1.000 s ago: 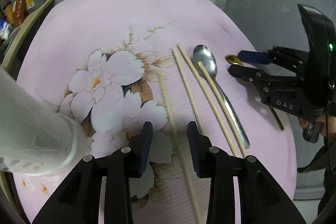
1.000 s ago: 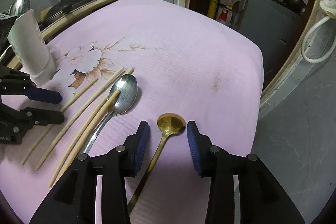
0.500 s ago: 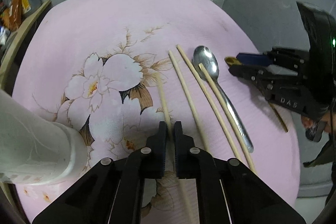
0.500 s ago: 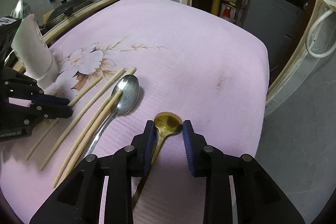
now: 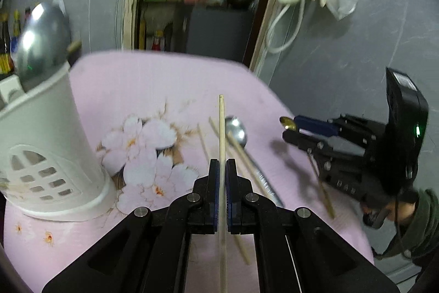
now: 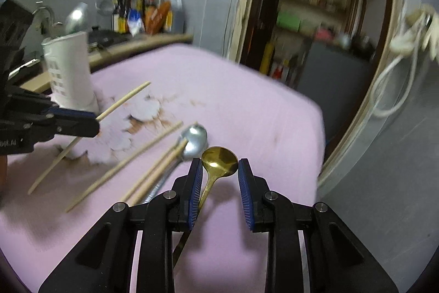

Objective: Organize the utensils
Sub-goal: 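Carry the gold spoon and chopstick up over the white caddy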

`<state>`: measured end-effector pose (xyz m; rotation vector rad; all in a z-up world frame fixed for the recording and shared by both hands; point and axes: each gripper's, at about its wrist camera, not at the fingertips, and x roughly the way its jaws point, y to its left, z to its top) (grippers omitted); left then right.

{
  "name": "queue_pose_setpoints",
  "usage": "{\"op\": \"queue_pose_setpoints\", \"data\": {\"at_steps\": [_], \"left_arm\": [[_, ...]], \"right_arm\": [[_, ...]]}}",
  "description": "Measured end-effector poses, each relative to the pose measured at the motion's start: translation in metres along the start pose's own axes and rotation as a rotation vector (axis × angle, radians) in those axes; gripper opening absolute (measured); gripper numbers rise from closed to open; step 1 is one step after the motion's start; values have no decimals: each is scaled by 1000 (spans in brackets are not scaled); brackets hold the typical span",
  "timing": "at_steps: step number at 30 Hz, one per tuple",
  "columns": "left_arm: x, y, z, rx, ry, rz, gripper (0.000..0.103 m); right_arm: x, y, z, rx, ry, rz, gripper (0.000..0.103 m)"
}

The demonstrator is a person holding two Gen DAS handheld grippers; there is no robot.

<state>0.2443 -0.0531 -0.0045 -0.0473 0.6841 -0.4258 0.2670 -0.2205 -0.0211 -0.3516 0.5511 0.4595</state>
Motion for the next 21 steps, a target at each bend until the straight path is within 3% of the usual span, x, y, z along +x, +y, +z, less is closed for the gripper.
{"op": "queue_pose_setpoints", "data": {"at_steps": [12, 21], "left_arm": [[-35, -9, -2, 30, -292, 68, 2], [-75, -7, -10, -1, -443, 72, 2]], "right_arm": [[-59, 45, 2, -89, -343, -203, 24], [-82, 60, 25, -118, -481, -262, 23]]}}
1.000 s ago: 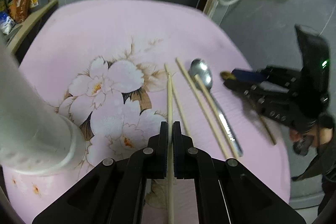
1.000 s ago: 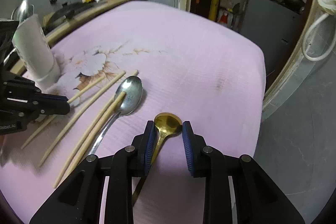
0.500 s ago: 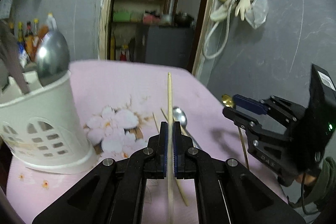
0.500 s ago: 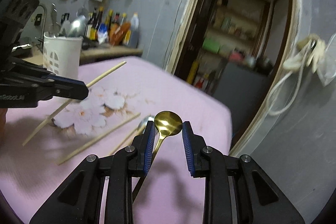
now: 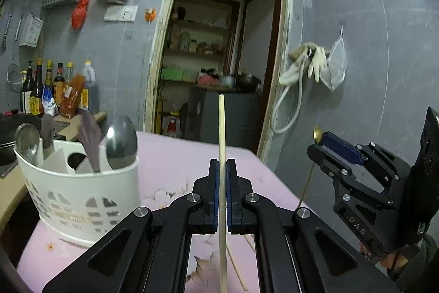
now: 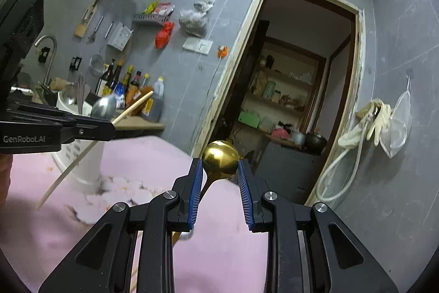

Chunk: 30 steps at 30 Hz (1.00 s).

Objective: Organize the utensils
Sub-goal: 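Carry the gold spoon and chopstick up over the white caddy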

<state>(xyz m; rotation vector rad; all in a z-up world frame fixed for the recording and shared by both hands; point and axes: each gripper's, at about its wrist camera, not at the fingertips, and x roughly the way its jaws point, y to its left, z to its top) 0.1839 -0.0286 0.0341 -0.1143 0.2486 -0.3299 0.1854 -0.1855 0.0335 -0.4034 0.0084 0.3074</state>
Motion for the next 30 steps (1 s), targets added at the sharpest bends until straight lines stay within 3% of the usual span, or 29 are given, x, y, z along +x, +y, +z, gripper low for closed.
{"op": "queue_pose_setpoints", "data": {"at_steps": [9, 19, 30], "left_arm": [[-41, 36, 46, -32, -129, 46, 2], [-62, 124, 95, -126, -226, 176, 2], [-43, 211, 92, -279, -313, 229, 2]], "right_arm": [[3, 4, 35, -9, -69, 6, 24], [24, 34, 96, 69, -185, 99, 23], [65, 77, 117, 123, -248, 142, 24]]}}
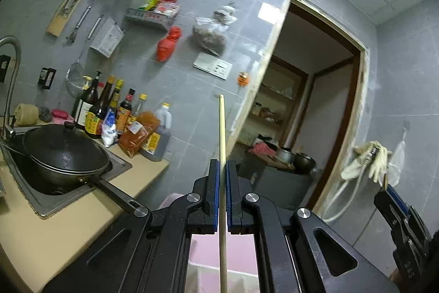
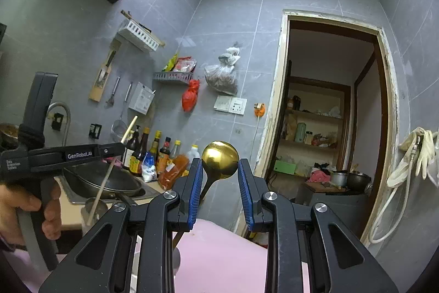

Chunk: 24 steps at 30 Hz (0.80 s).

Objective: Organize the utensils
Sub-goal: 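Carry the gold spoon and chopstick up over the white caddy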

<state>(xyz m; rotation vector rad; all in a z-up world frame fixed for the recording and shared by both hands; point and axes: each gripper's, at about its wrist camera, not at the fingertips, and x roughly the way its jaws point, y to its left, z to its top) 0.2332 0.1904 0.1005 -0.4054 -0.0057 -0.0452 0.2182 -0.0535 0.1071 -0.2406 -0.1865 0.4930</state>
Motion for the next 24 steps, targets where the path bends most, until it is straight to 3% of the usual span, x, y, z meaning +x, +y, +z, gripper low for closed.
{"op": "queue_pose_setpoints", "data": {"at_steps": [7, 24], "left_arm": [[6, 18, -22, 11, -38, 46, 2], [-2, 11, -50, 123, 81, 27, 3]], "right_arm": [[25, 5, -26, 47, 61, 16, 24], [29, 19, -55, 18, 154, 111, 25]]}}
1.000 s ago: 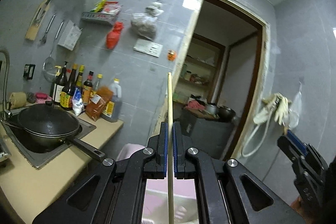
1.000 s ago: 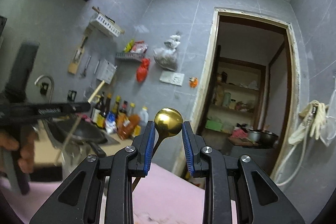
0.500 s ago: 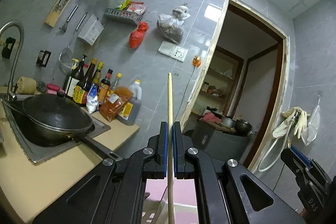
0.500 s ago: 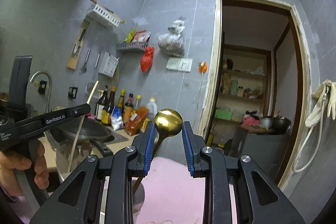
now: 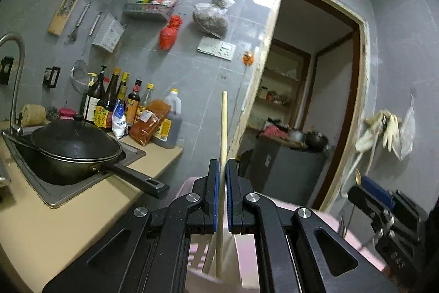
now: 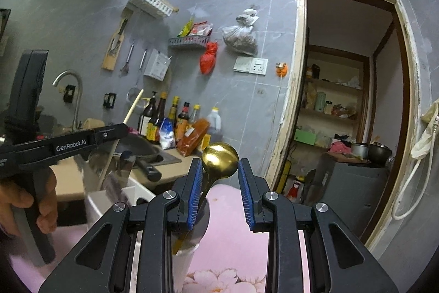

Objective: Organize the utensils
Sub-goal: 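Carry the gold spoon and chopstick up over the white caddy, then lower both held utensils into the caddy and open both tools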

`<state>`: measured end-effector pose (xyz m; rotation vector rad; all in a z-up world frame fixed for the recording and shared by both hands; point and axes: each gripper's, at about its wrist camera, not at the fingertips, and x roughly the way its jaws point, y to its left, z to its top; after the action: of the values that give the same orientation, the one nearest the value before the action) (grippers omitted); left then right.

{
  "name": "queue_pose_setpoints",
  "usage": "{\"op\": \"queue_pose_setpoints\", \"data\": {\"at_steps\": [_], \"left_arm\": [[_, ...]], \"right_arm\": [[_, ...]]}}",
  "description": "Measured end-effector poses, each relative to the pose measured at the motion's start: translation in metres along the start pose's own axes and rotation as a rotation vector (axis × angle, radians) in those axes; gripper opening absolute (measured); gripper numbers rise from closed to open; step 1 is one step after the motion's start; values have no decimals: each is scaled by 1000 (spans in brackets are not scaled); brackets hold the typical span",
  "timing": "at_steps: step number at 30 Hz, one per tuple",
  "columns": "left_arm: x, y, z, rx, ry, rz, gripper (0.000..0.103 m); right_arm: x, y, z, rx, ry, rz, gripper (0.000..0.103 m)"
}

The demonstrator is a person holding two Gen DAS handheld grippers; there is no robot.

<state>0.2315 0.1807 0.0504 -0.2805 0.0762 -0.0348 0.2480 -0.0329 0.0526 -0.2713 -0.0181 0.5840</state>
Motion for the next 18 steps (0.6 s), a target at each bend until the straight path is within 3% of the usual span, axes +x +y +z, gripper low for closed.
{"op": "queue_pose_setpoints", "data": {"at_steps": [3, 5, 6, 9, 13, 14, 16, 18], "left_arm": [[-3, -9, -6, 67, 50, -4, 4], [-4, -11, -11, 88, 68, -6, 6], [-5, -13, -12, 92, 82, -11, 9], [-8, -13, -14, 77, 103, -22, 23], [-18, -18, -8, 51, 108, -20, 36], [-21, -21, -6, 51, 108, -16, 40], [-30, -27, -2, 50, 102, -8, 58], [-38, -35, 1, 51, 92, 3, 71]], "right_arm": [[-1, 2, -2, -10, 18, 12, 27], [-3, 3, -3, -17, 30, 10, 38], [-4, 2, -3, -16, 29, 11, 39], [-9, 0, 0, -9, 29, 8, 42], [-21, -8, 6, 11, 10, -8, 54], [-25, -11, 8, 16, 5, -18, 62], [-34, -17, 9, 30, -3, -34, 75], [-44, -25, 10, 45, -10, -48, 81]]}}
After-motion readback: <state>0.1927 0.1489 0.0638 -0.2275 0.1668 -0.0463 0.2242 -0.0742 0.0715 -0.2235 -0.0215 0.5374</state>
